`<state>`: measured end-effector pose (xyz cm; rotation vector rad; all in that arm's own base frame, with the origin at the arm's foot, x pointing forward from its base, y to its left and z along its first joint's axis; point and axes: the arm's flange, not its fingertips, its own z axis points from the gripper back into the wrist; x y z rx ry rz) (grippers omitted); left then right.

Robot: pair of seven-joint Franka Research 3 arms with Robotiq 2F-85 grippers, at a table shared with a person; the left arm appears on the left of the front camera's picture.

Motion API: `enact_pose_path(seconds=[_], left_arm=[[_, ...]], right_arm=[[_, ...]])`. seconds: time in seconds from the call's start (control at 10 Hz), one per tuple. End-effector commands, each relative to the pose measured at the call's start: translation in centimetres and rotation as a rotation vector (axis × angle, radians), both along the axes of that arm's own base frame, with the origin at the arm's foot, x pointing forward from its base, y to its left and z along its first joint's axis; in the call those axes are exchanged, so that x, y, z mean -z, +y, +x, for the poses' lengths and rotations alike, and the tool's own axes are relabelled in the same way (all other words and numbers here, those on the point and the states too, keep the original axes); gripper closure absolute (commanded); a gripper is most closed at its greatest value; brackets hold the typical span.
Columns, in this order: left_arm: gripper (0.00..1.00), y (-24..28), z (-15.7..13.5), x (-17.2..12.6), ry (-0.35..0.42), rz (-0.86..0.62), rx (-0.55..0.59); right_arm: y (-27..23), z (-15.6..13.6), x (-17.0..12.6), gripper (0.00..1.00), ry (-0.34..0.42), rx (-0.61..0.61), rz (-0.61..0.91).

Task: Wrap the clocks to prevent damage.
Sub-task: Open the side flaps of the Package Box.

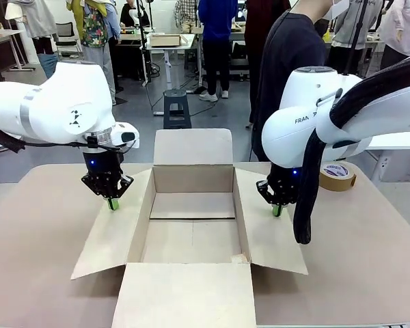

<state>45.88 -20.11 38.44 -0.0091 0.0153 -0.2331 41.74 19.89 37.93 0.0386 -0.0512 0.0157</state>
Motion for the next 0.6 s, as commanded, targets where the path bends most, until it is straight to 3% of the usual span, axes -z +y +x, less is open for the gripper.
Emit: enact_pose_path(seconds=[0.0, 0.3, 0.5], left_arm=[[1.0, 0.42, 0.64, 1.49, 0.034, -0.061, 0.01], [1.0, 0.5, 1.09, 1.68, 0.038, -0.081, -0.015], [1.0, 0.45, 0.73, 2.26, 0.048, -0.047, -0.005]], right_arm=[[-0.12, 0.6, 1.46, 0.99, -0.003, 0.018, 0.001], [-0.37, 1.03, 1.98, 0.99, 0.013, 0.015, 0.056], [-0.52, 0.71, 1.83, 0.99, 0.025, 0.016, 0.006]])
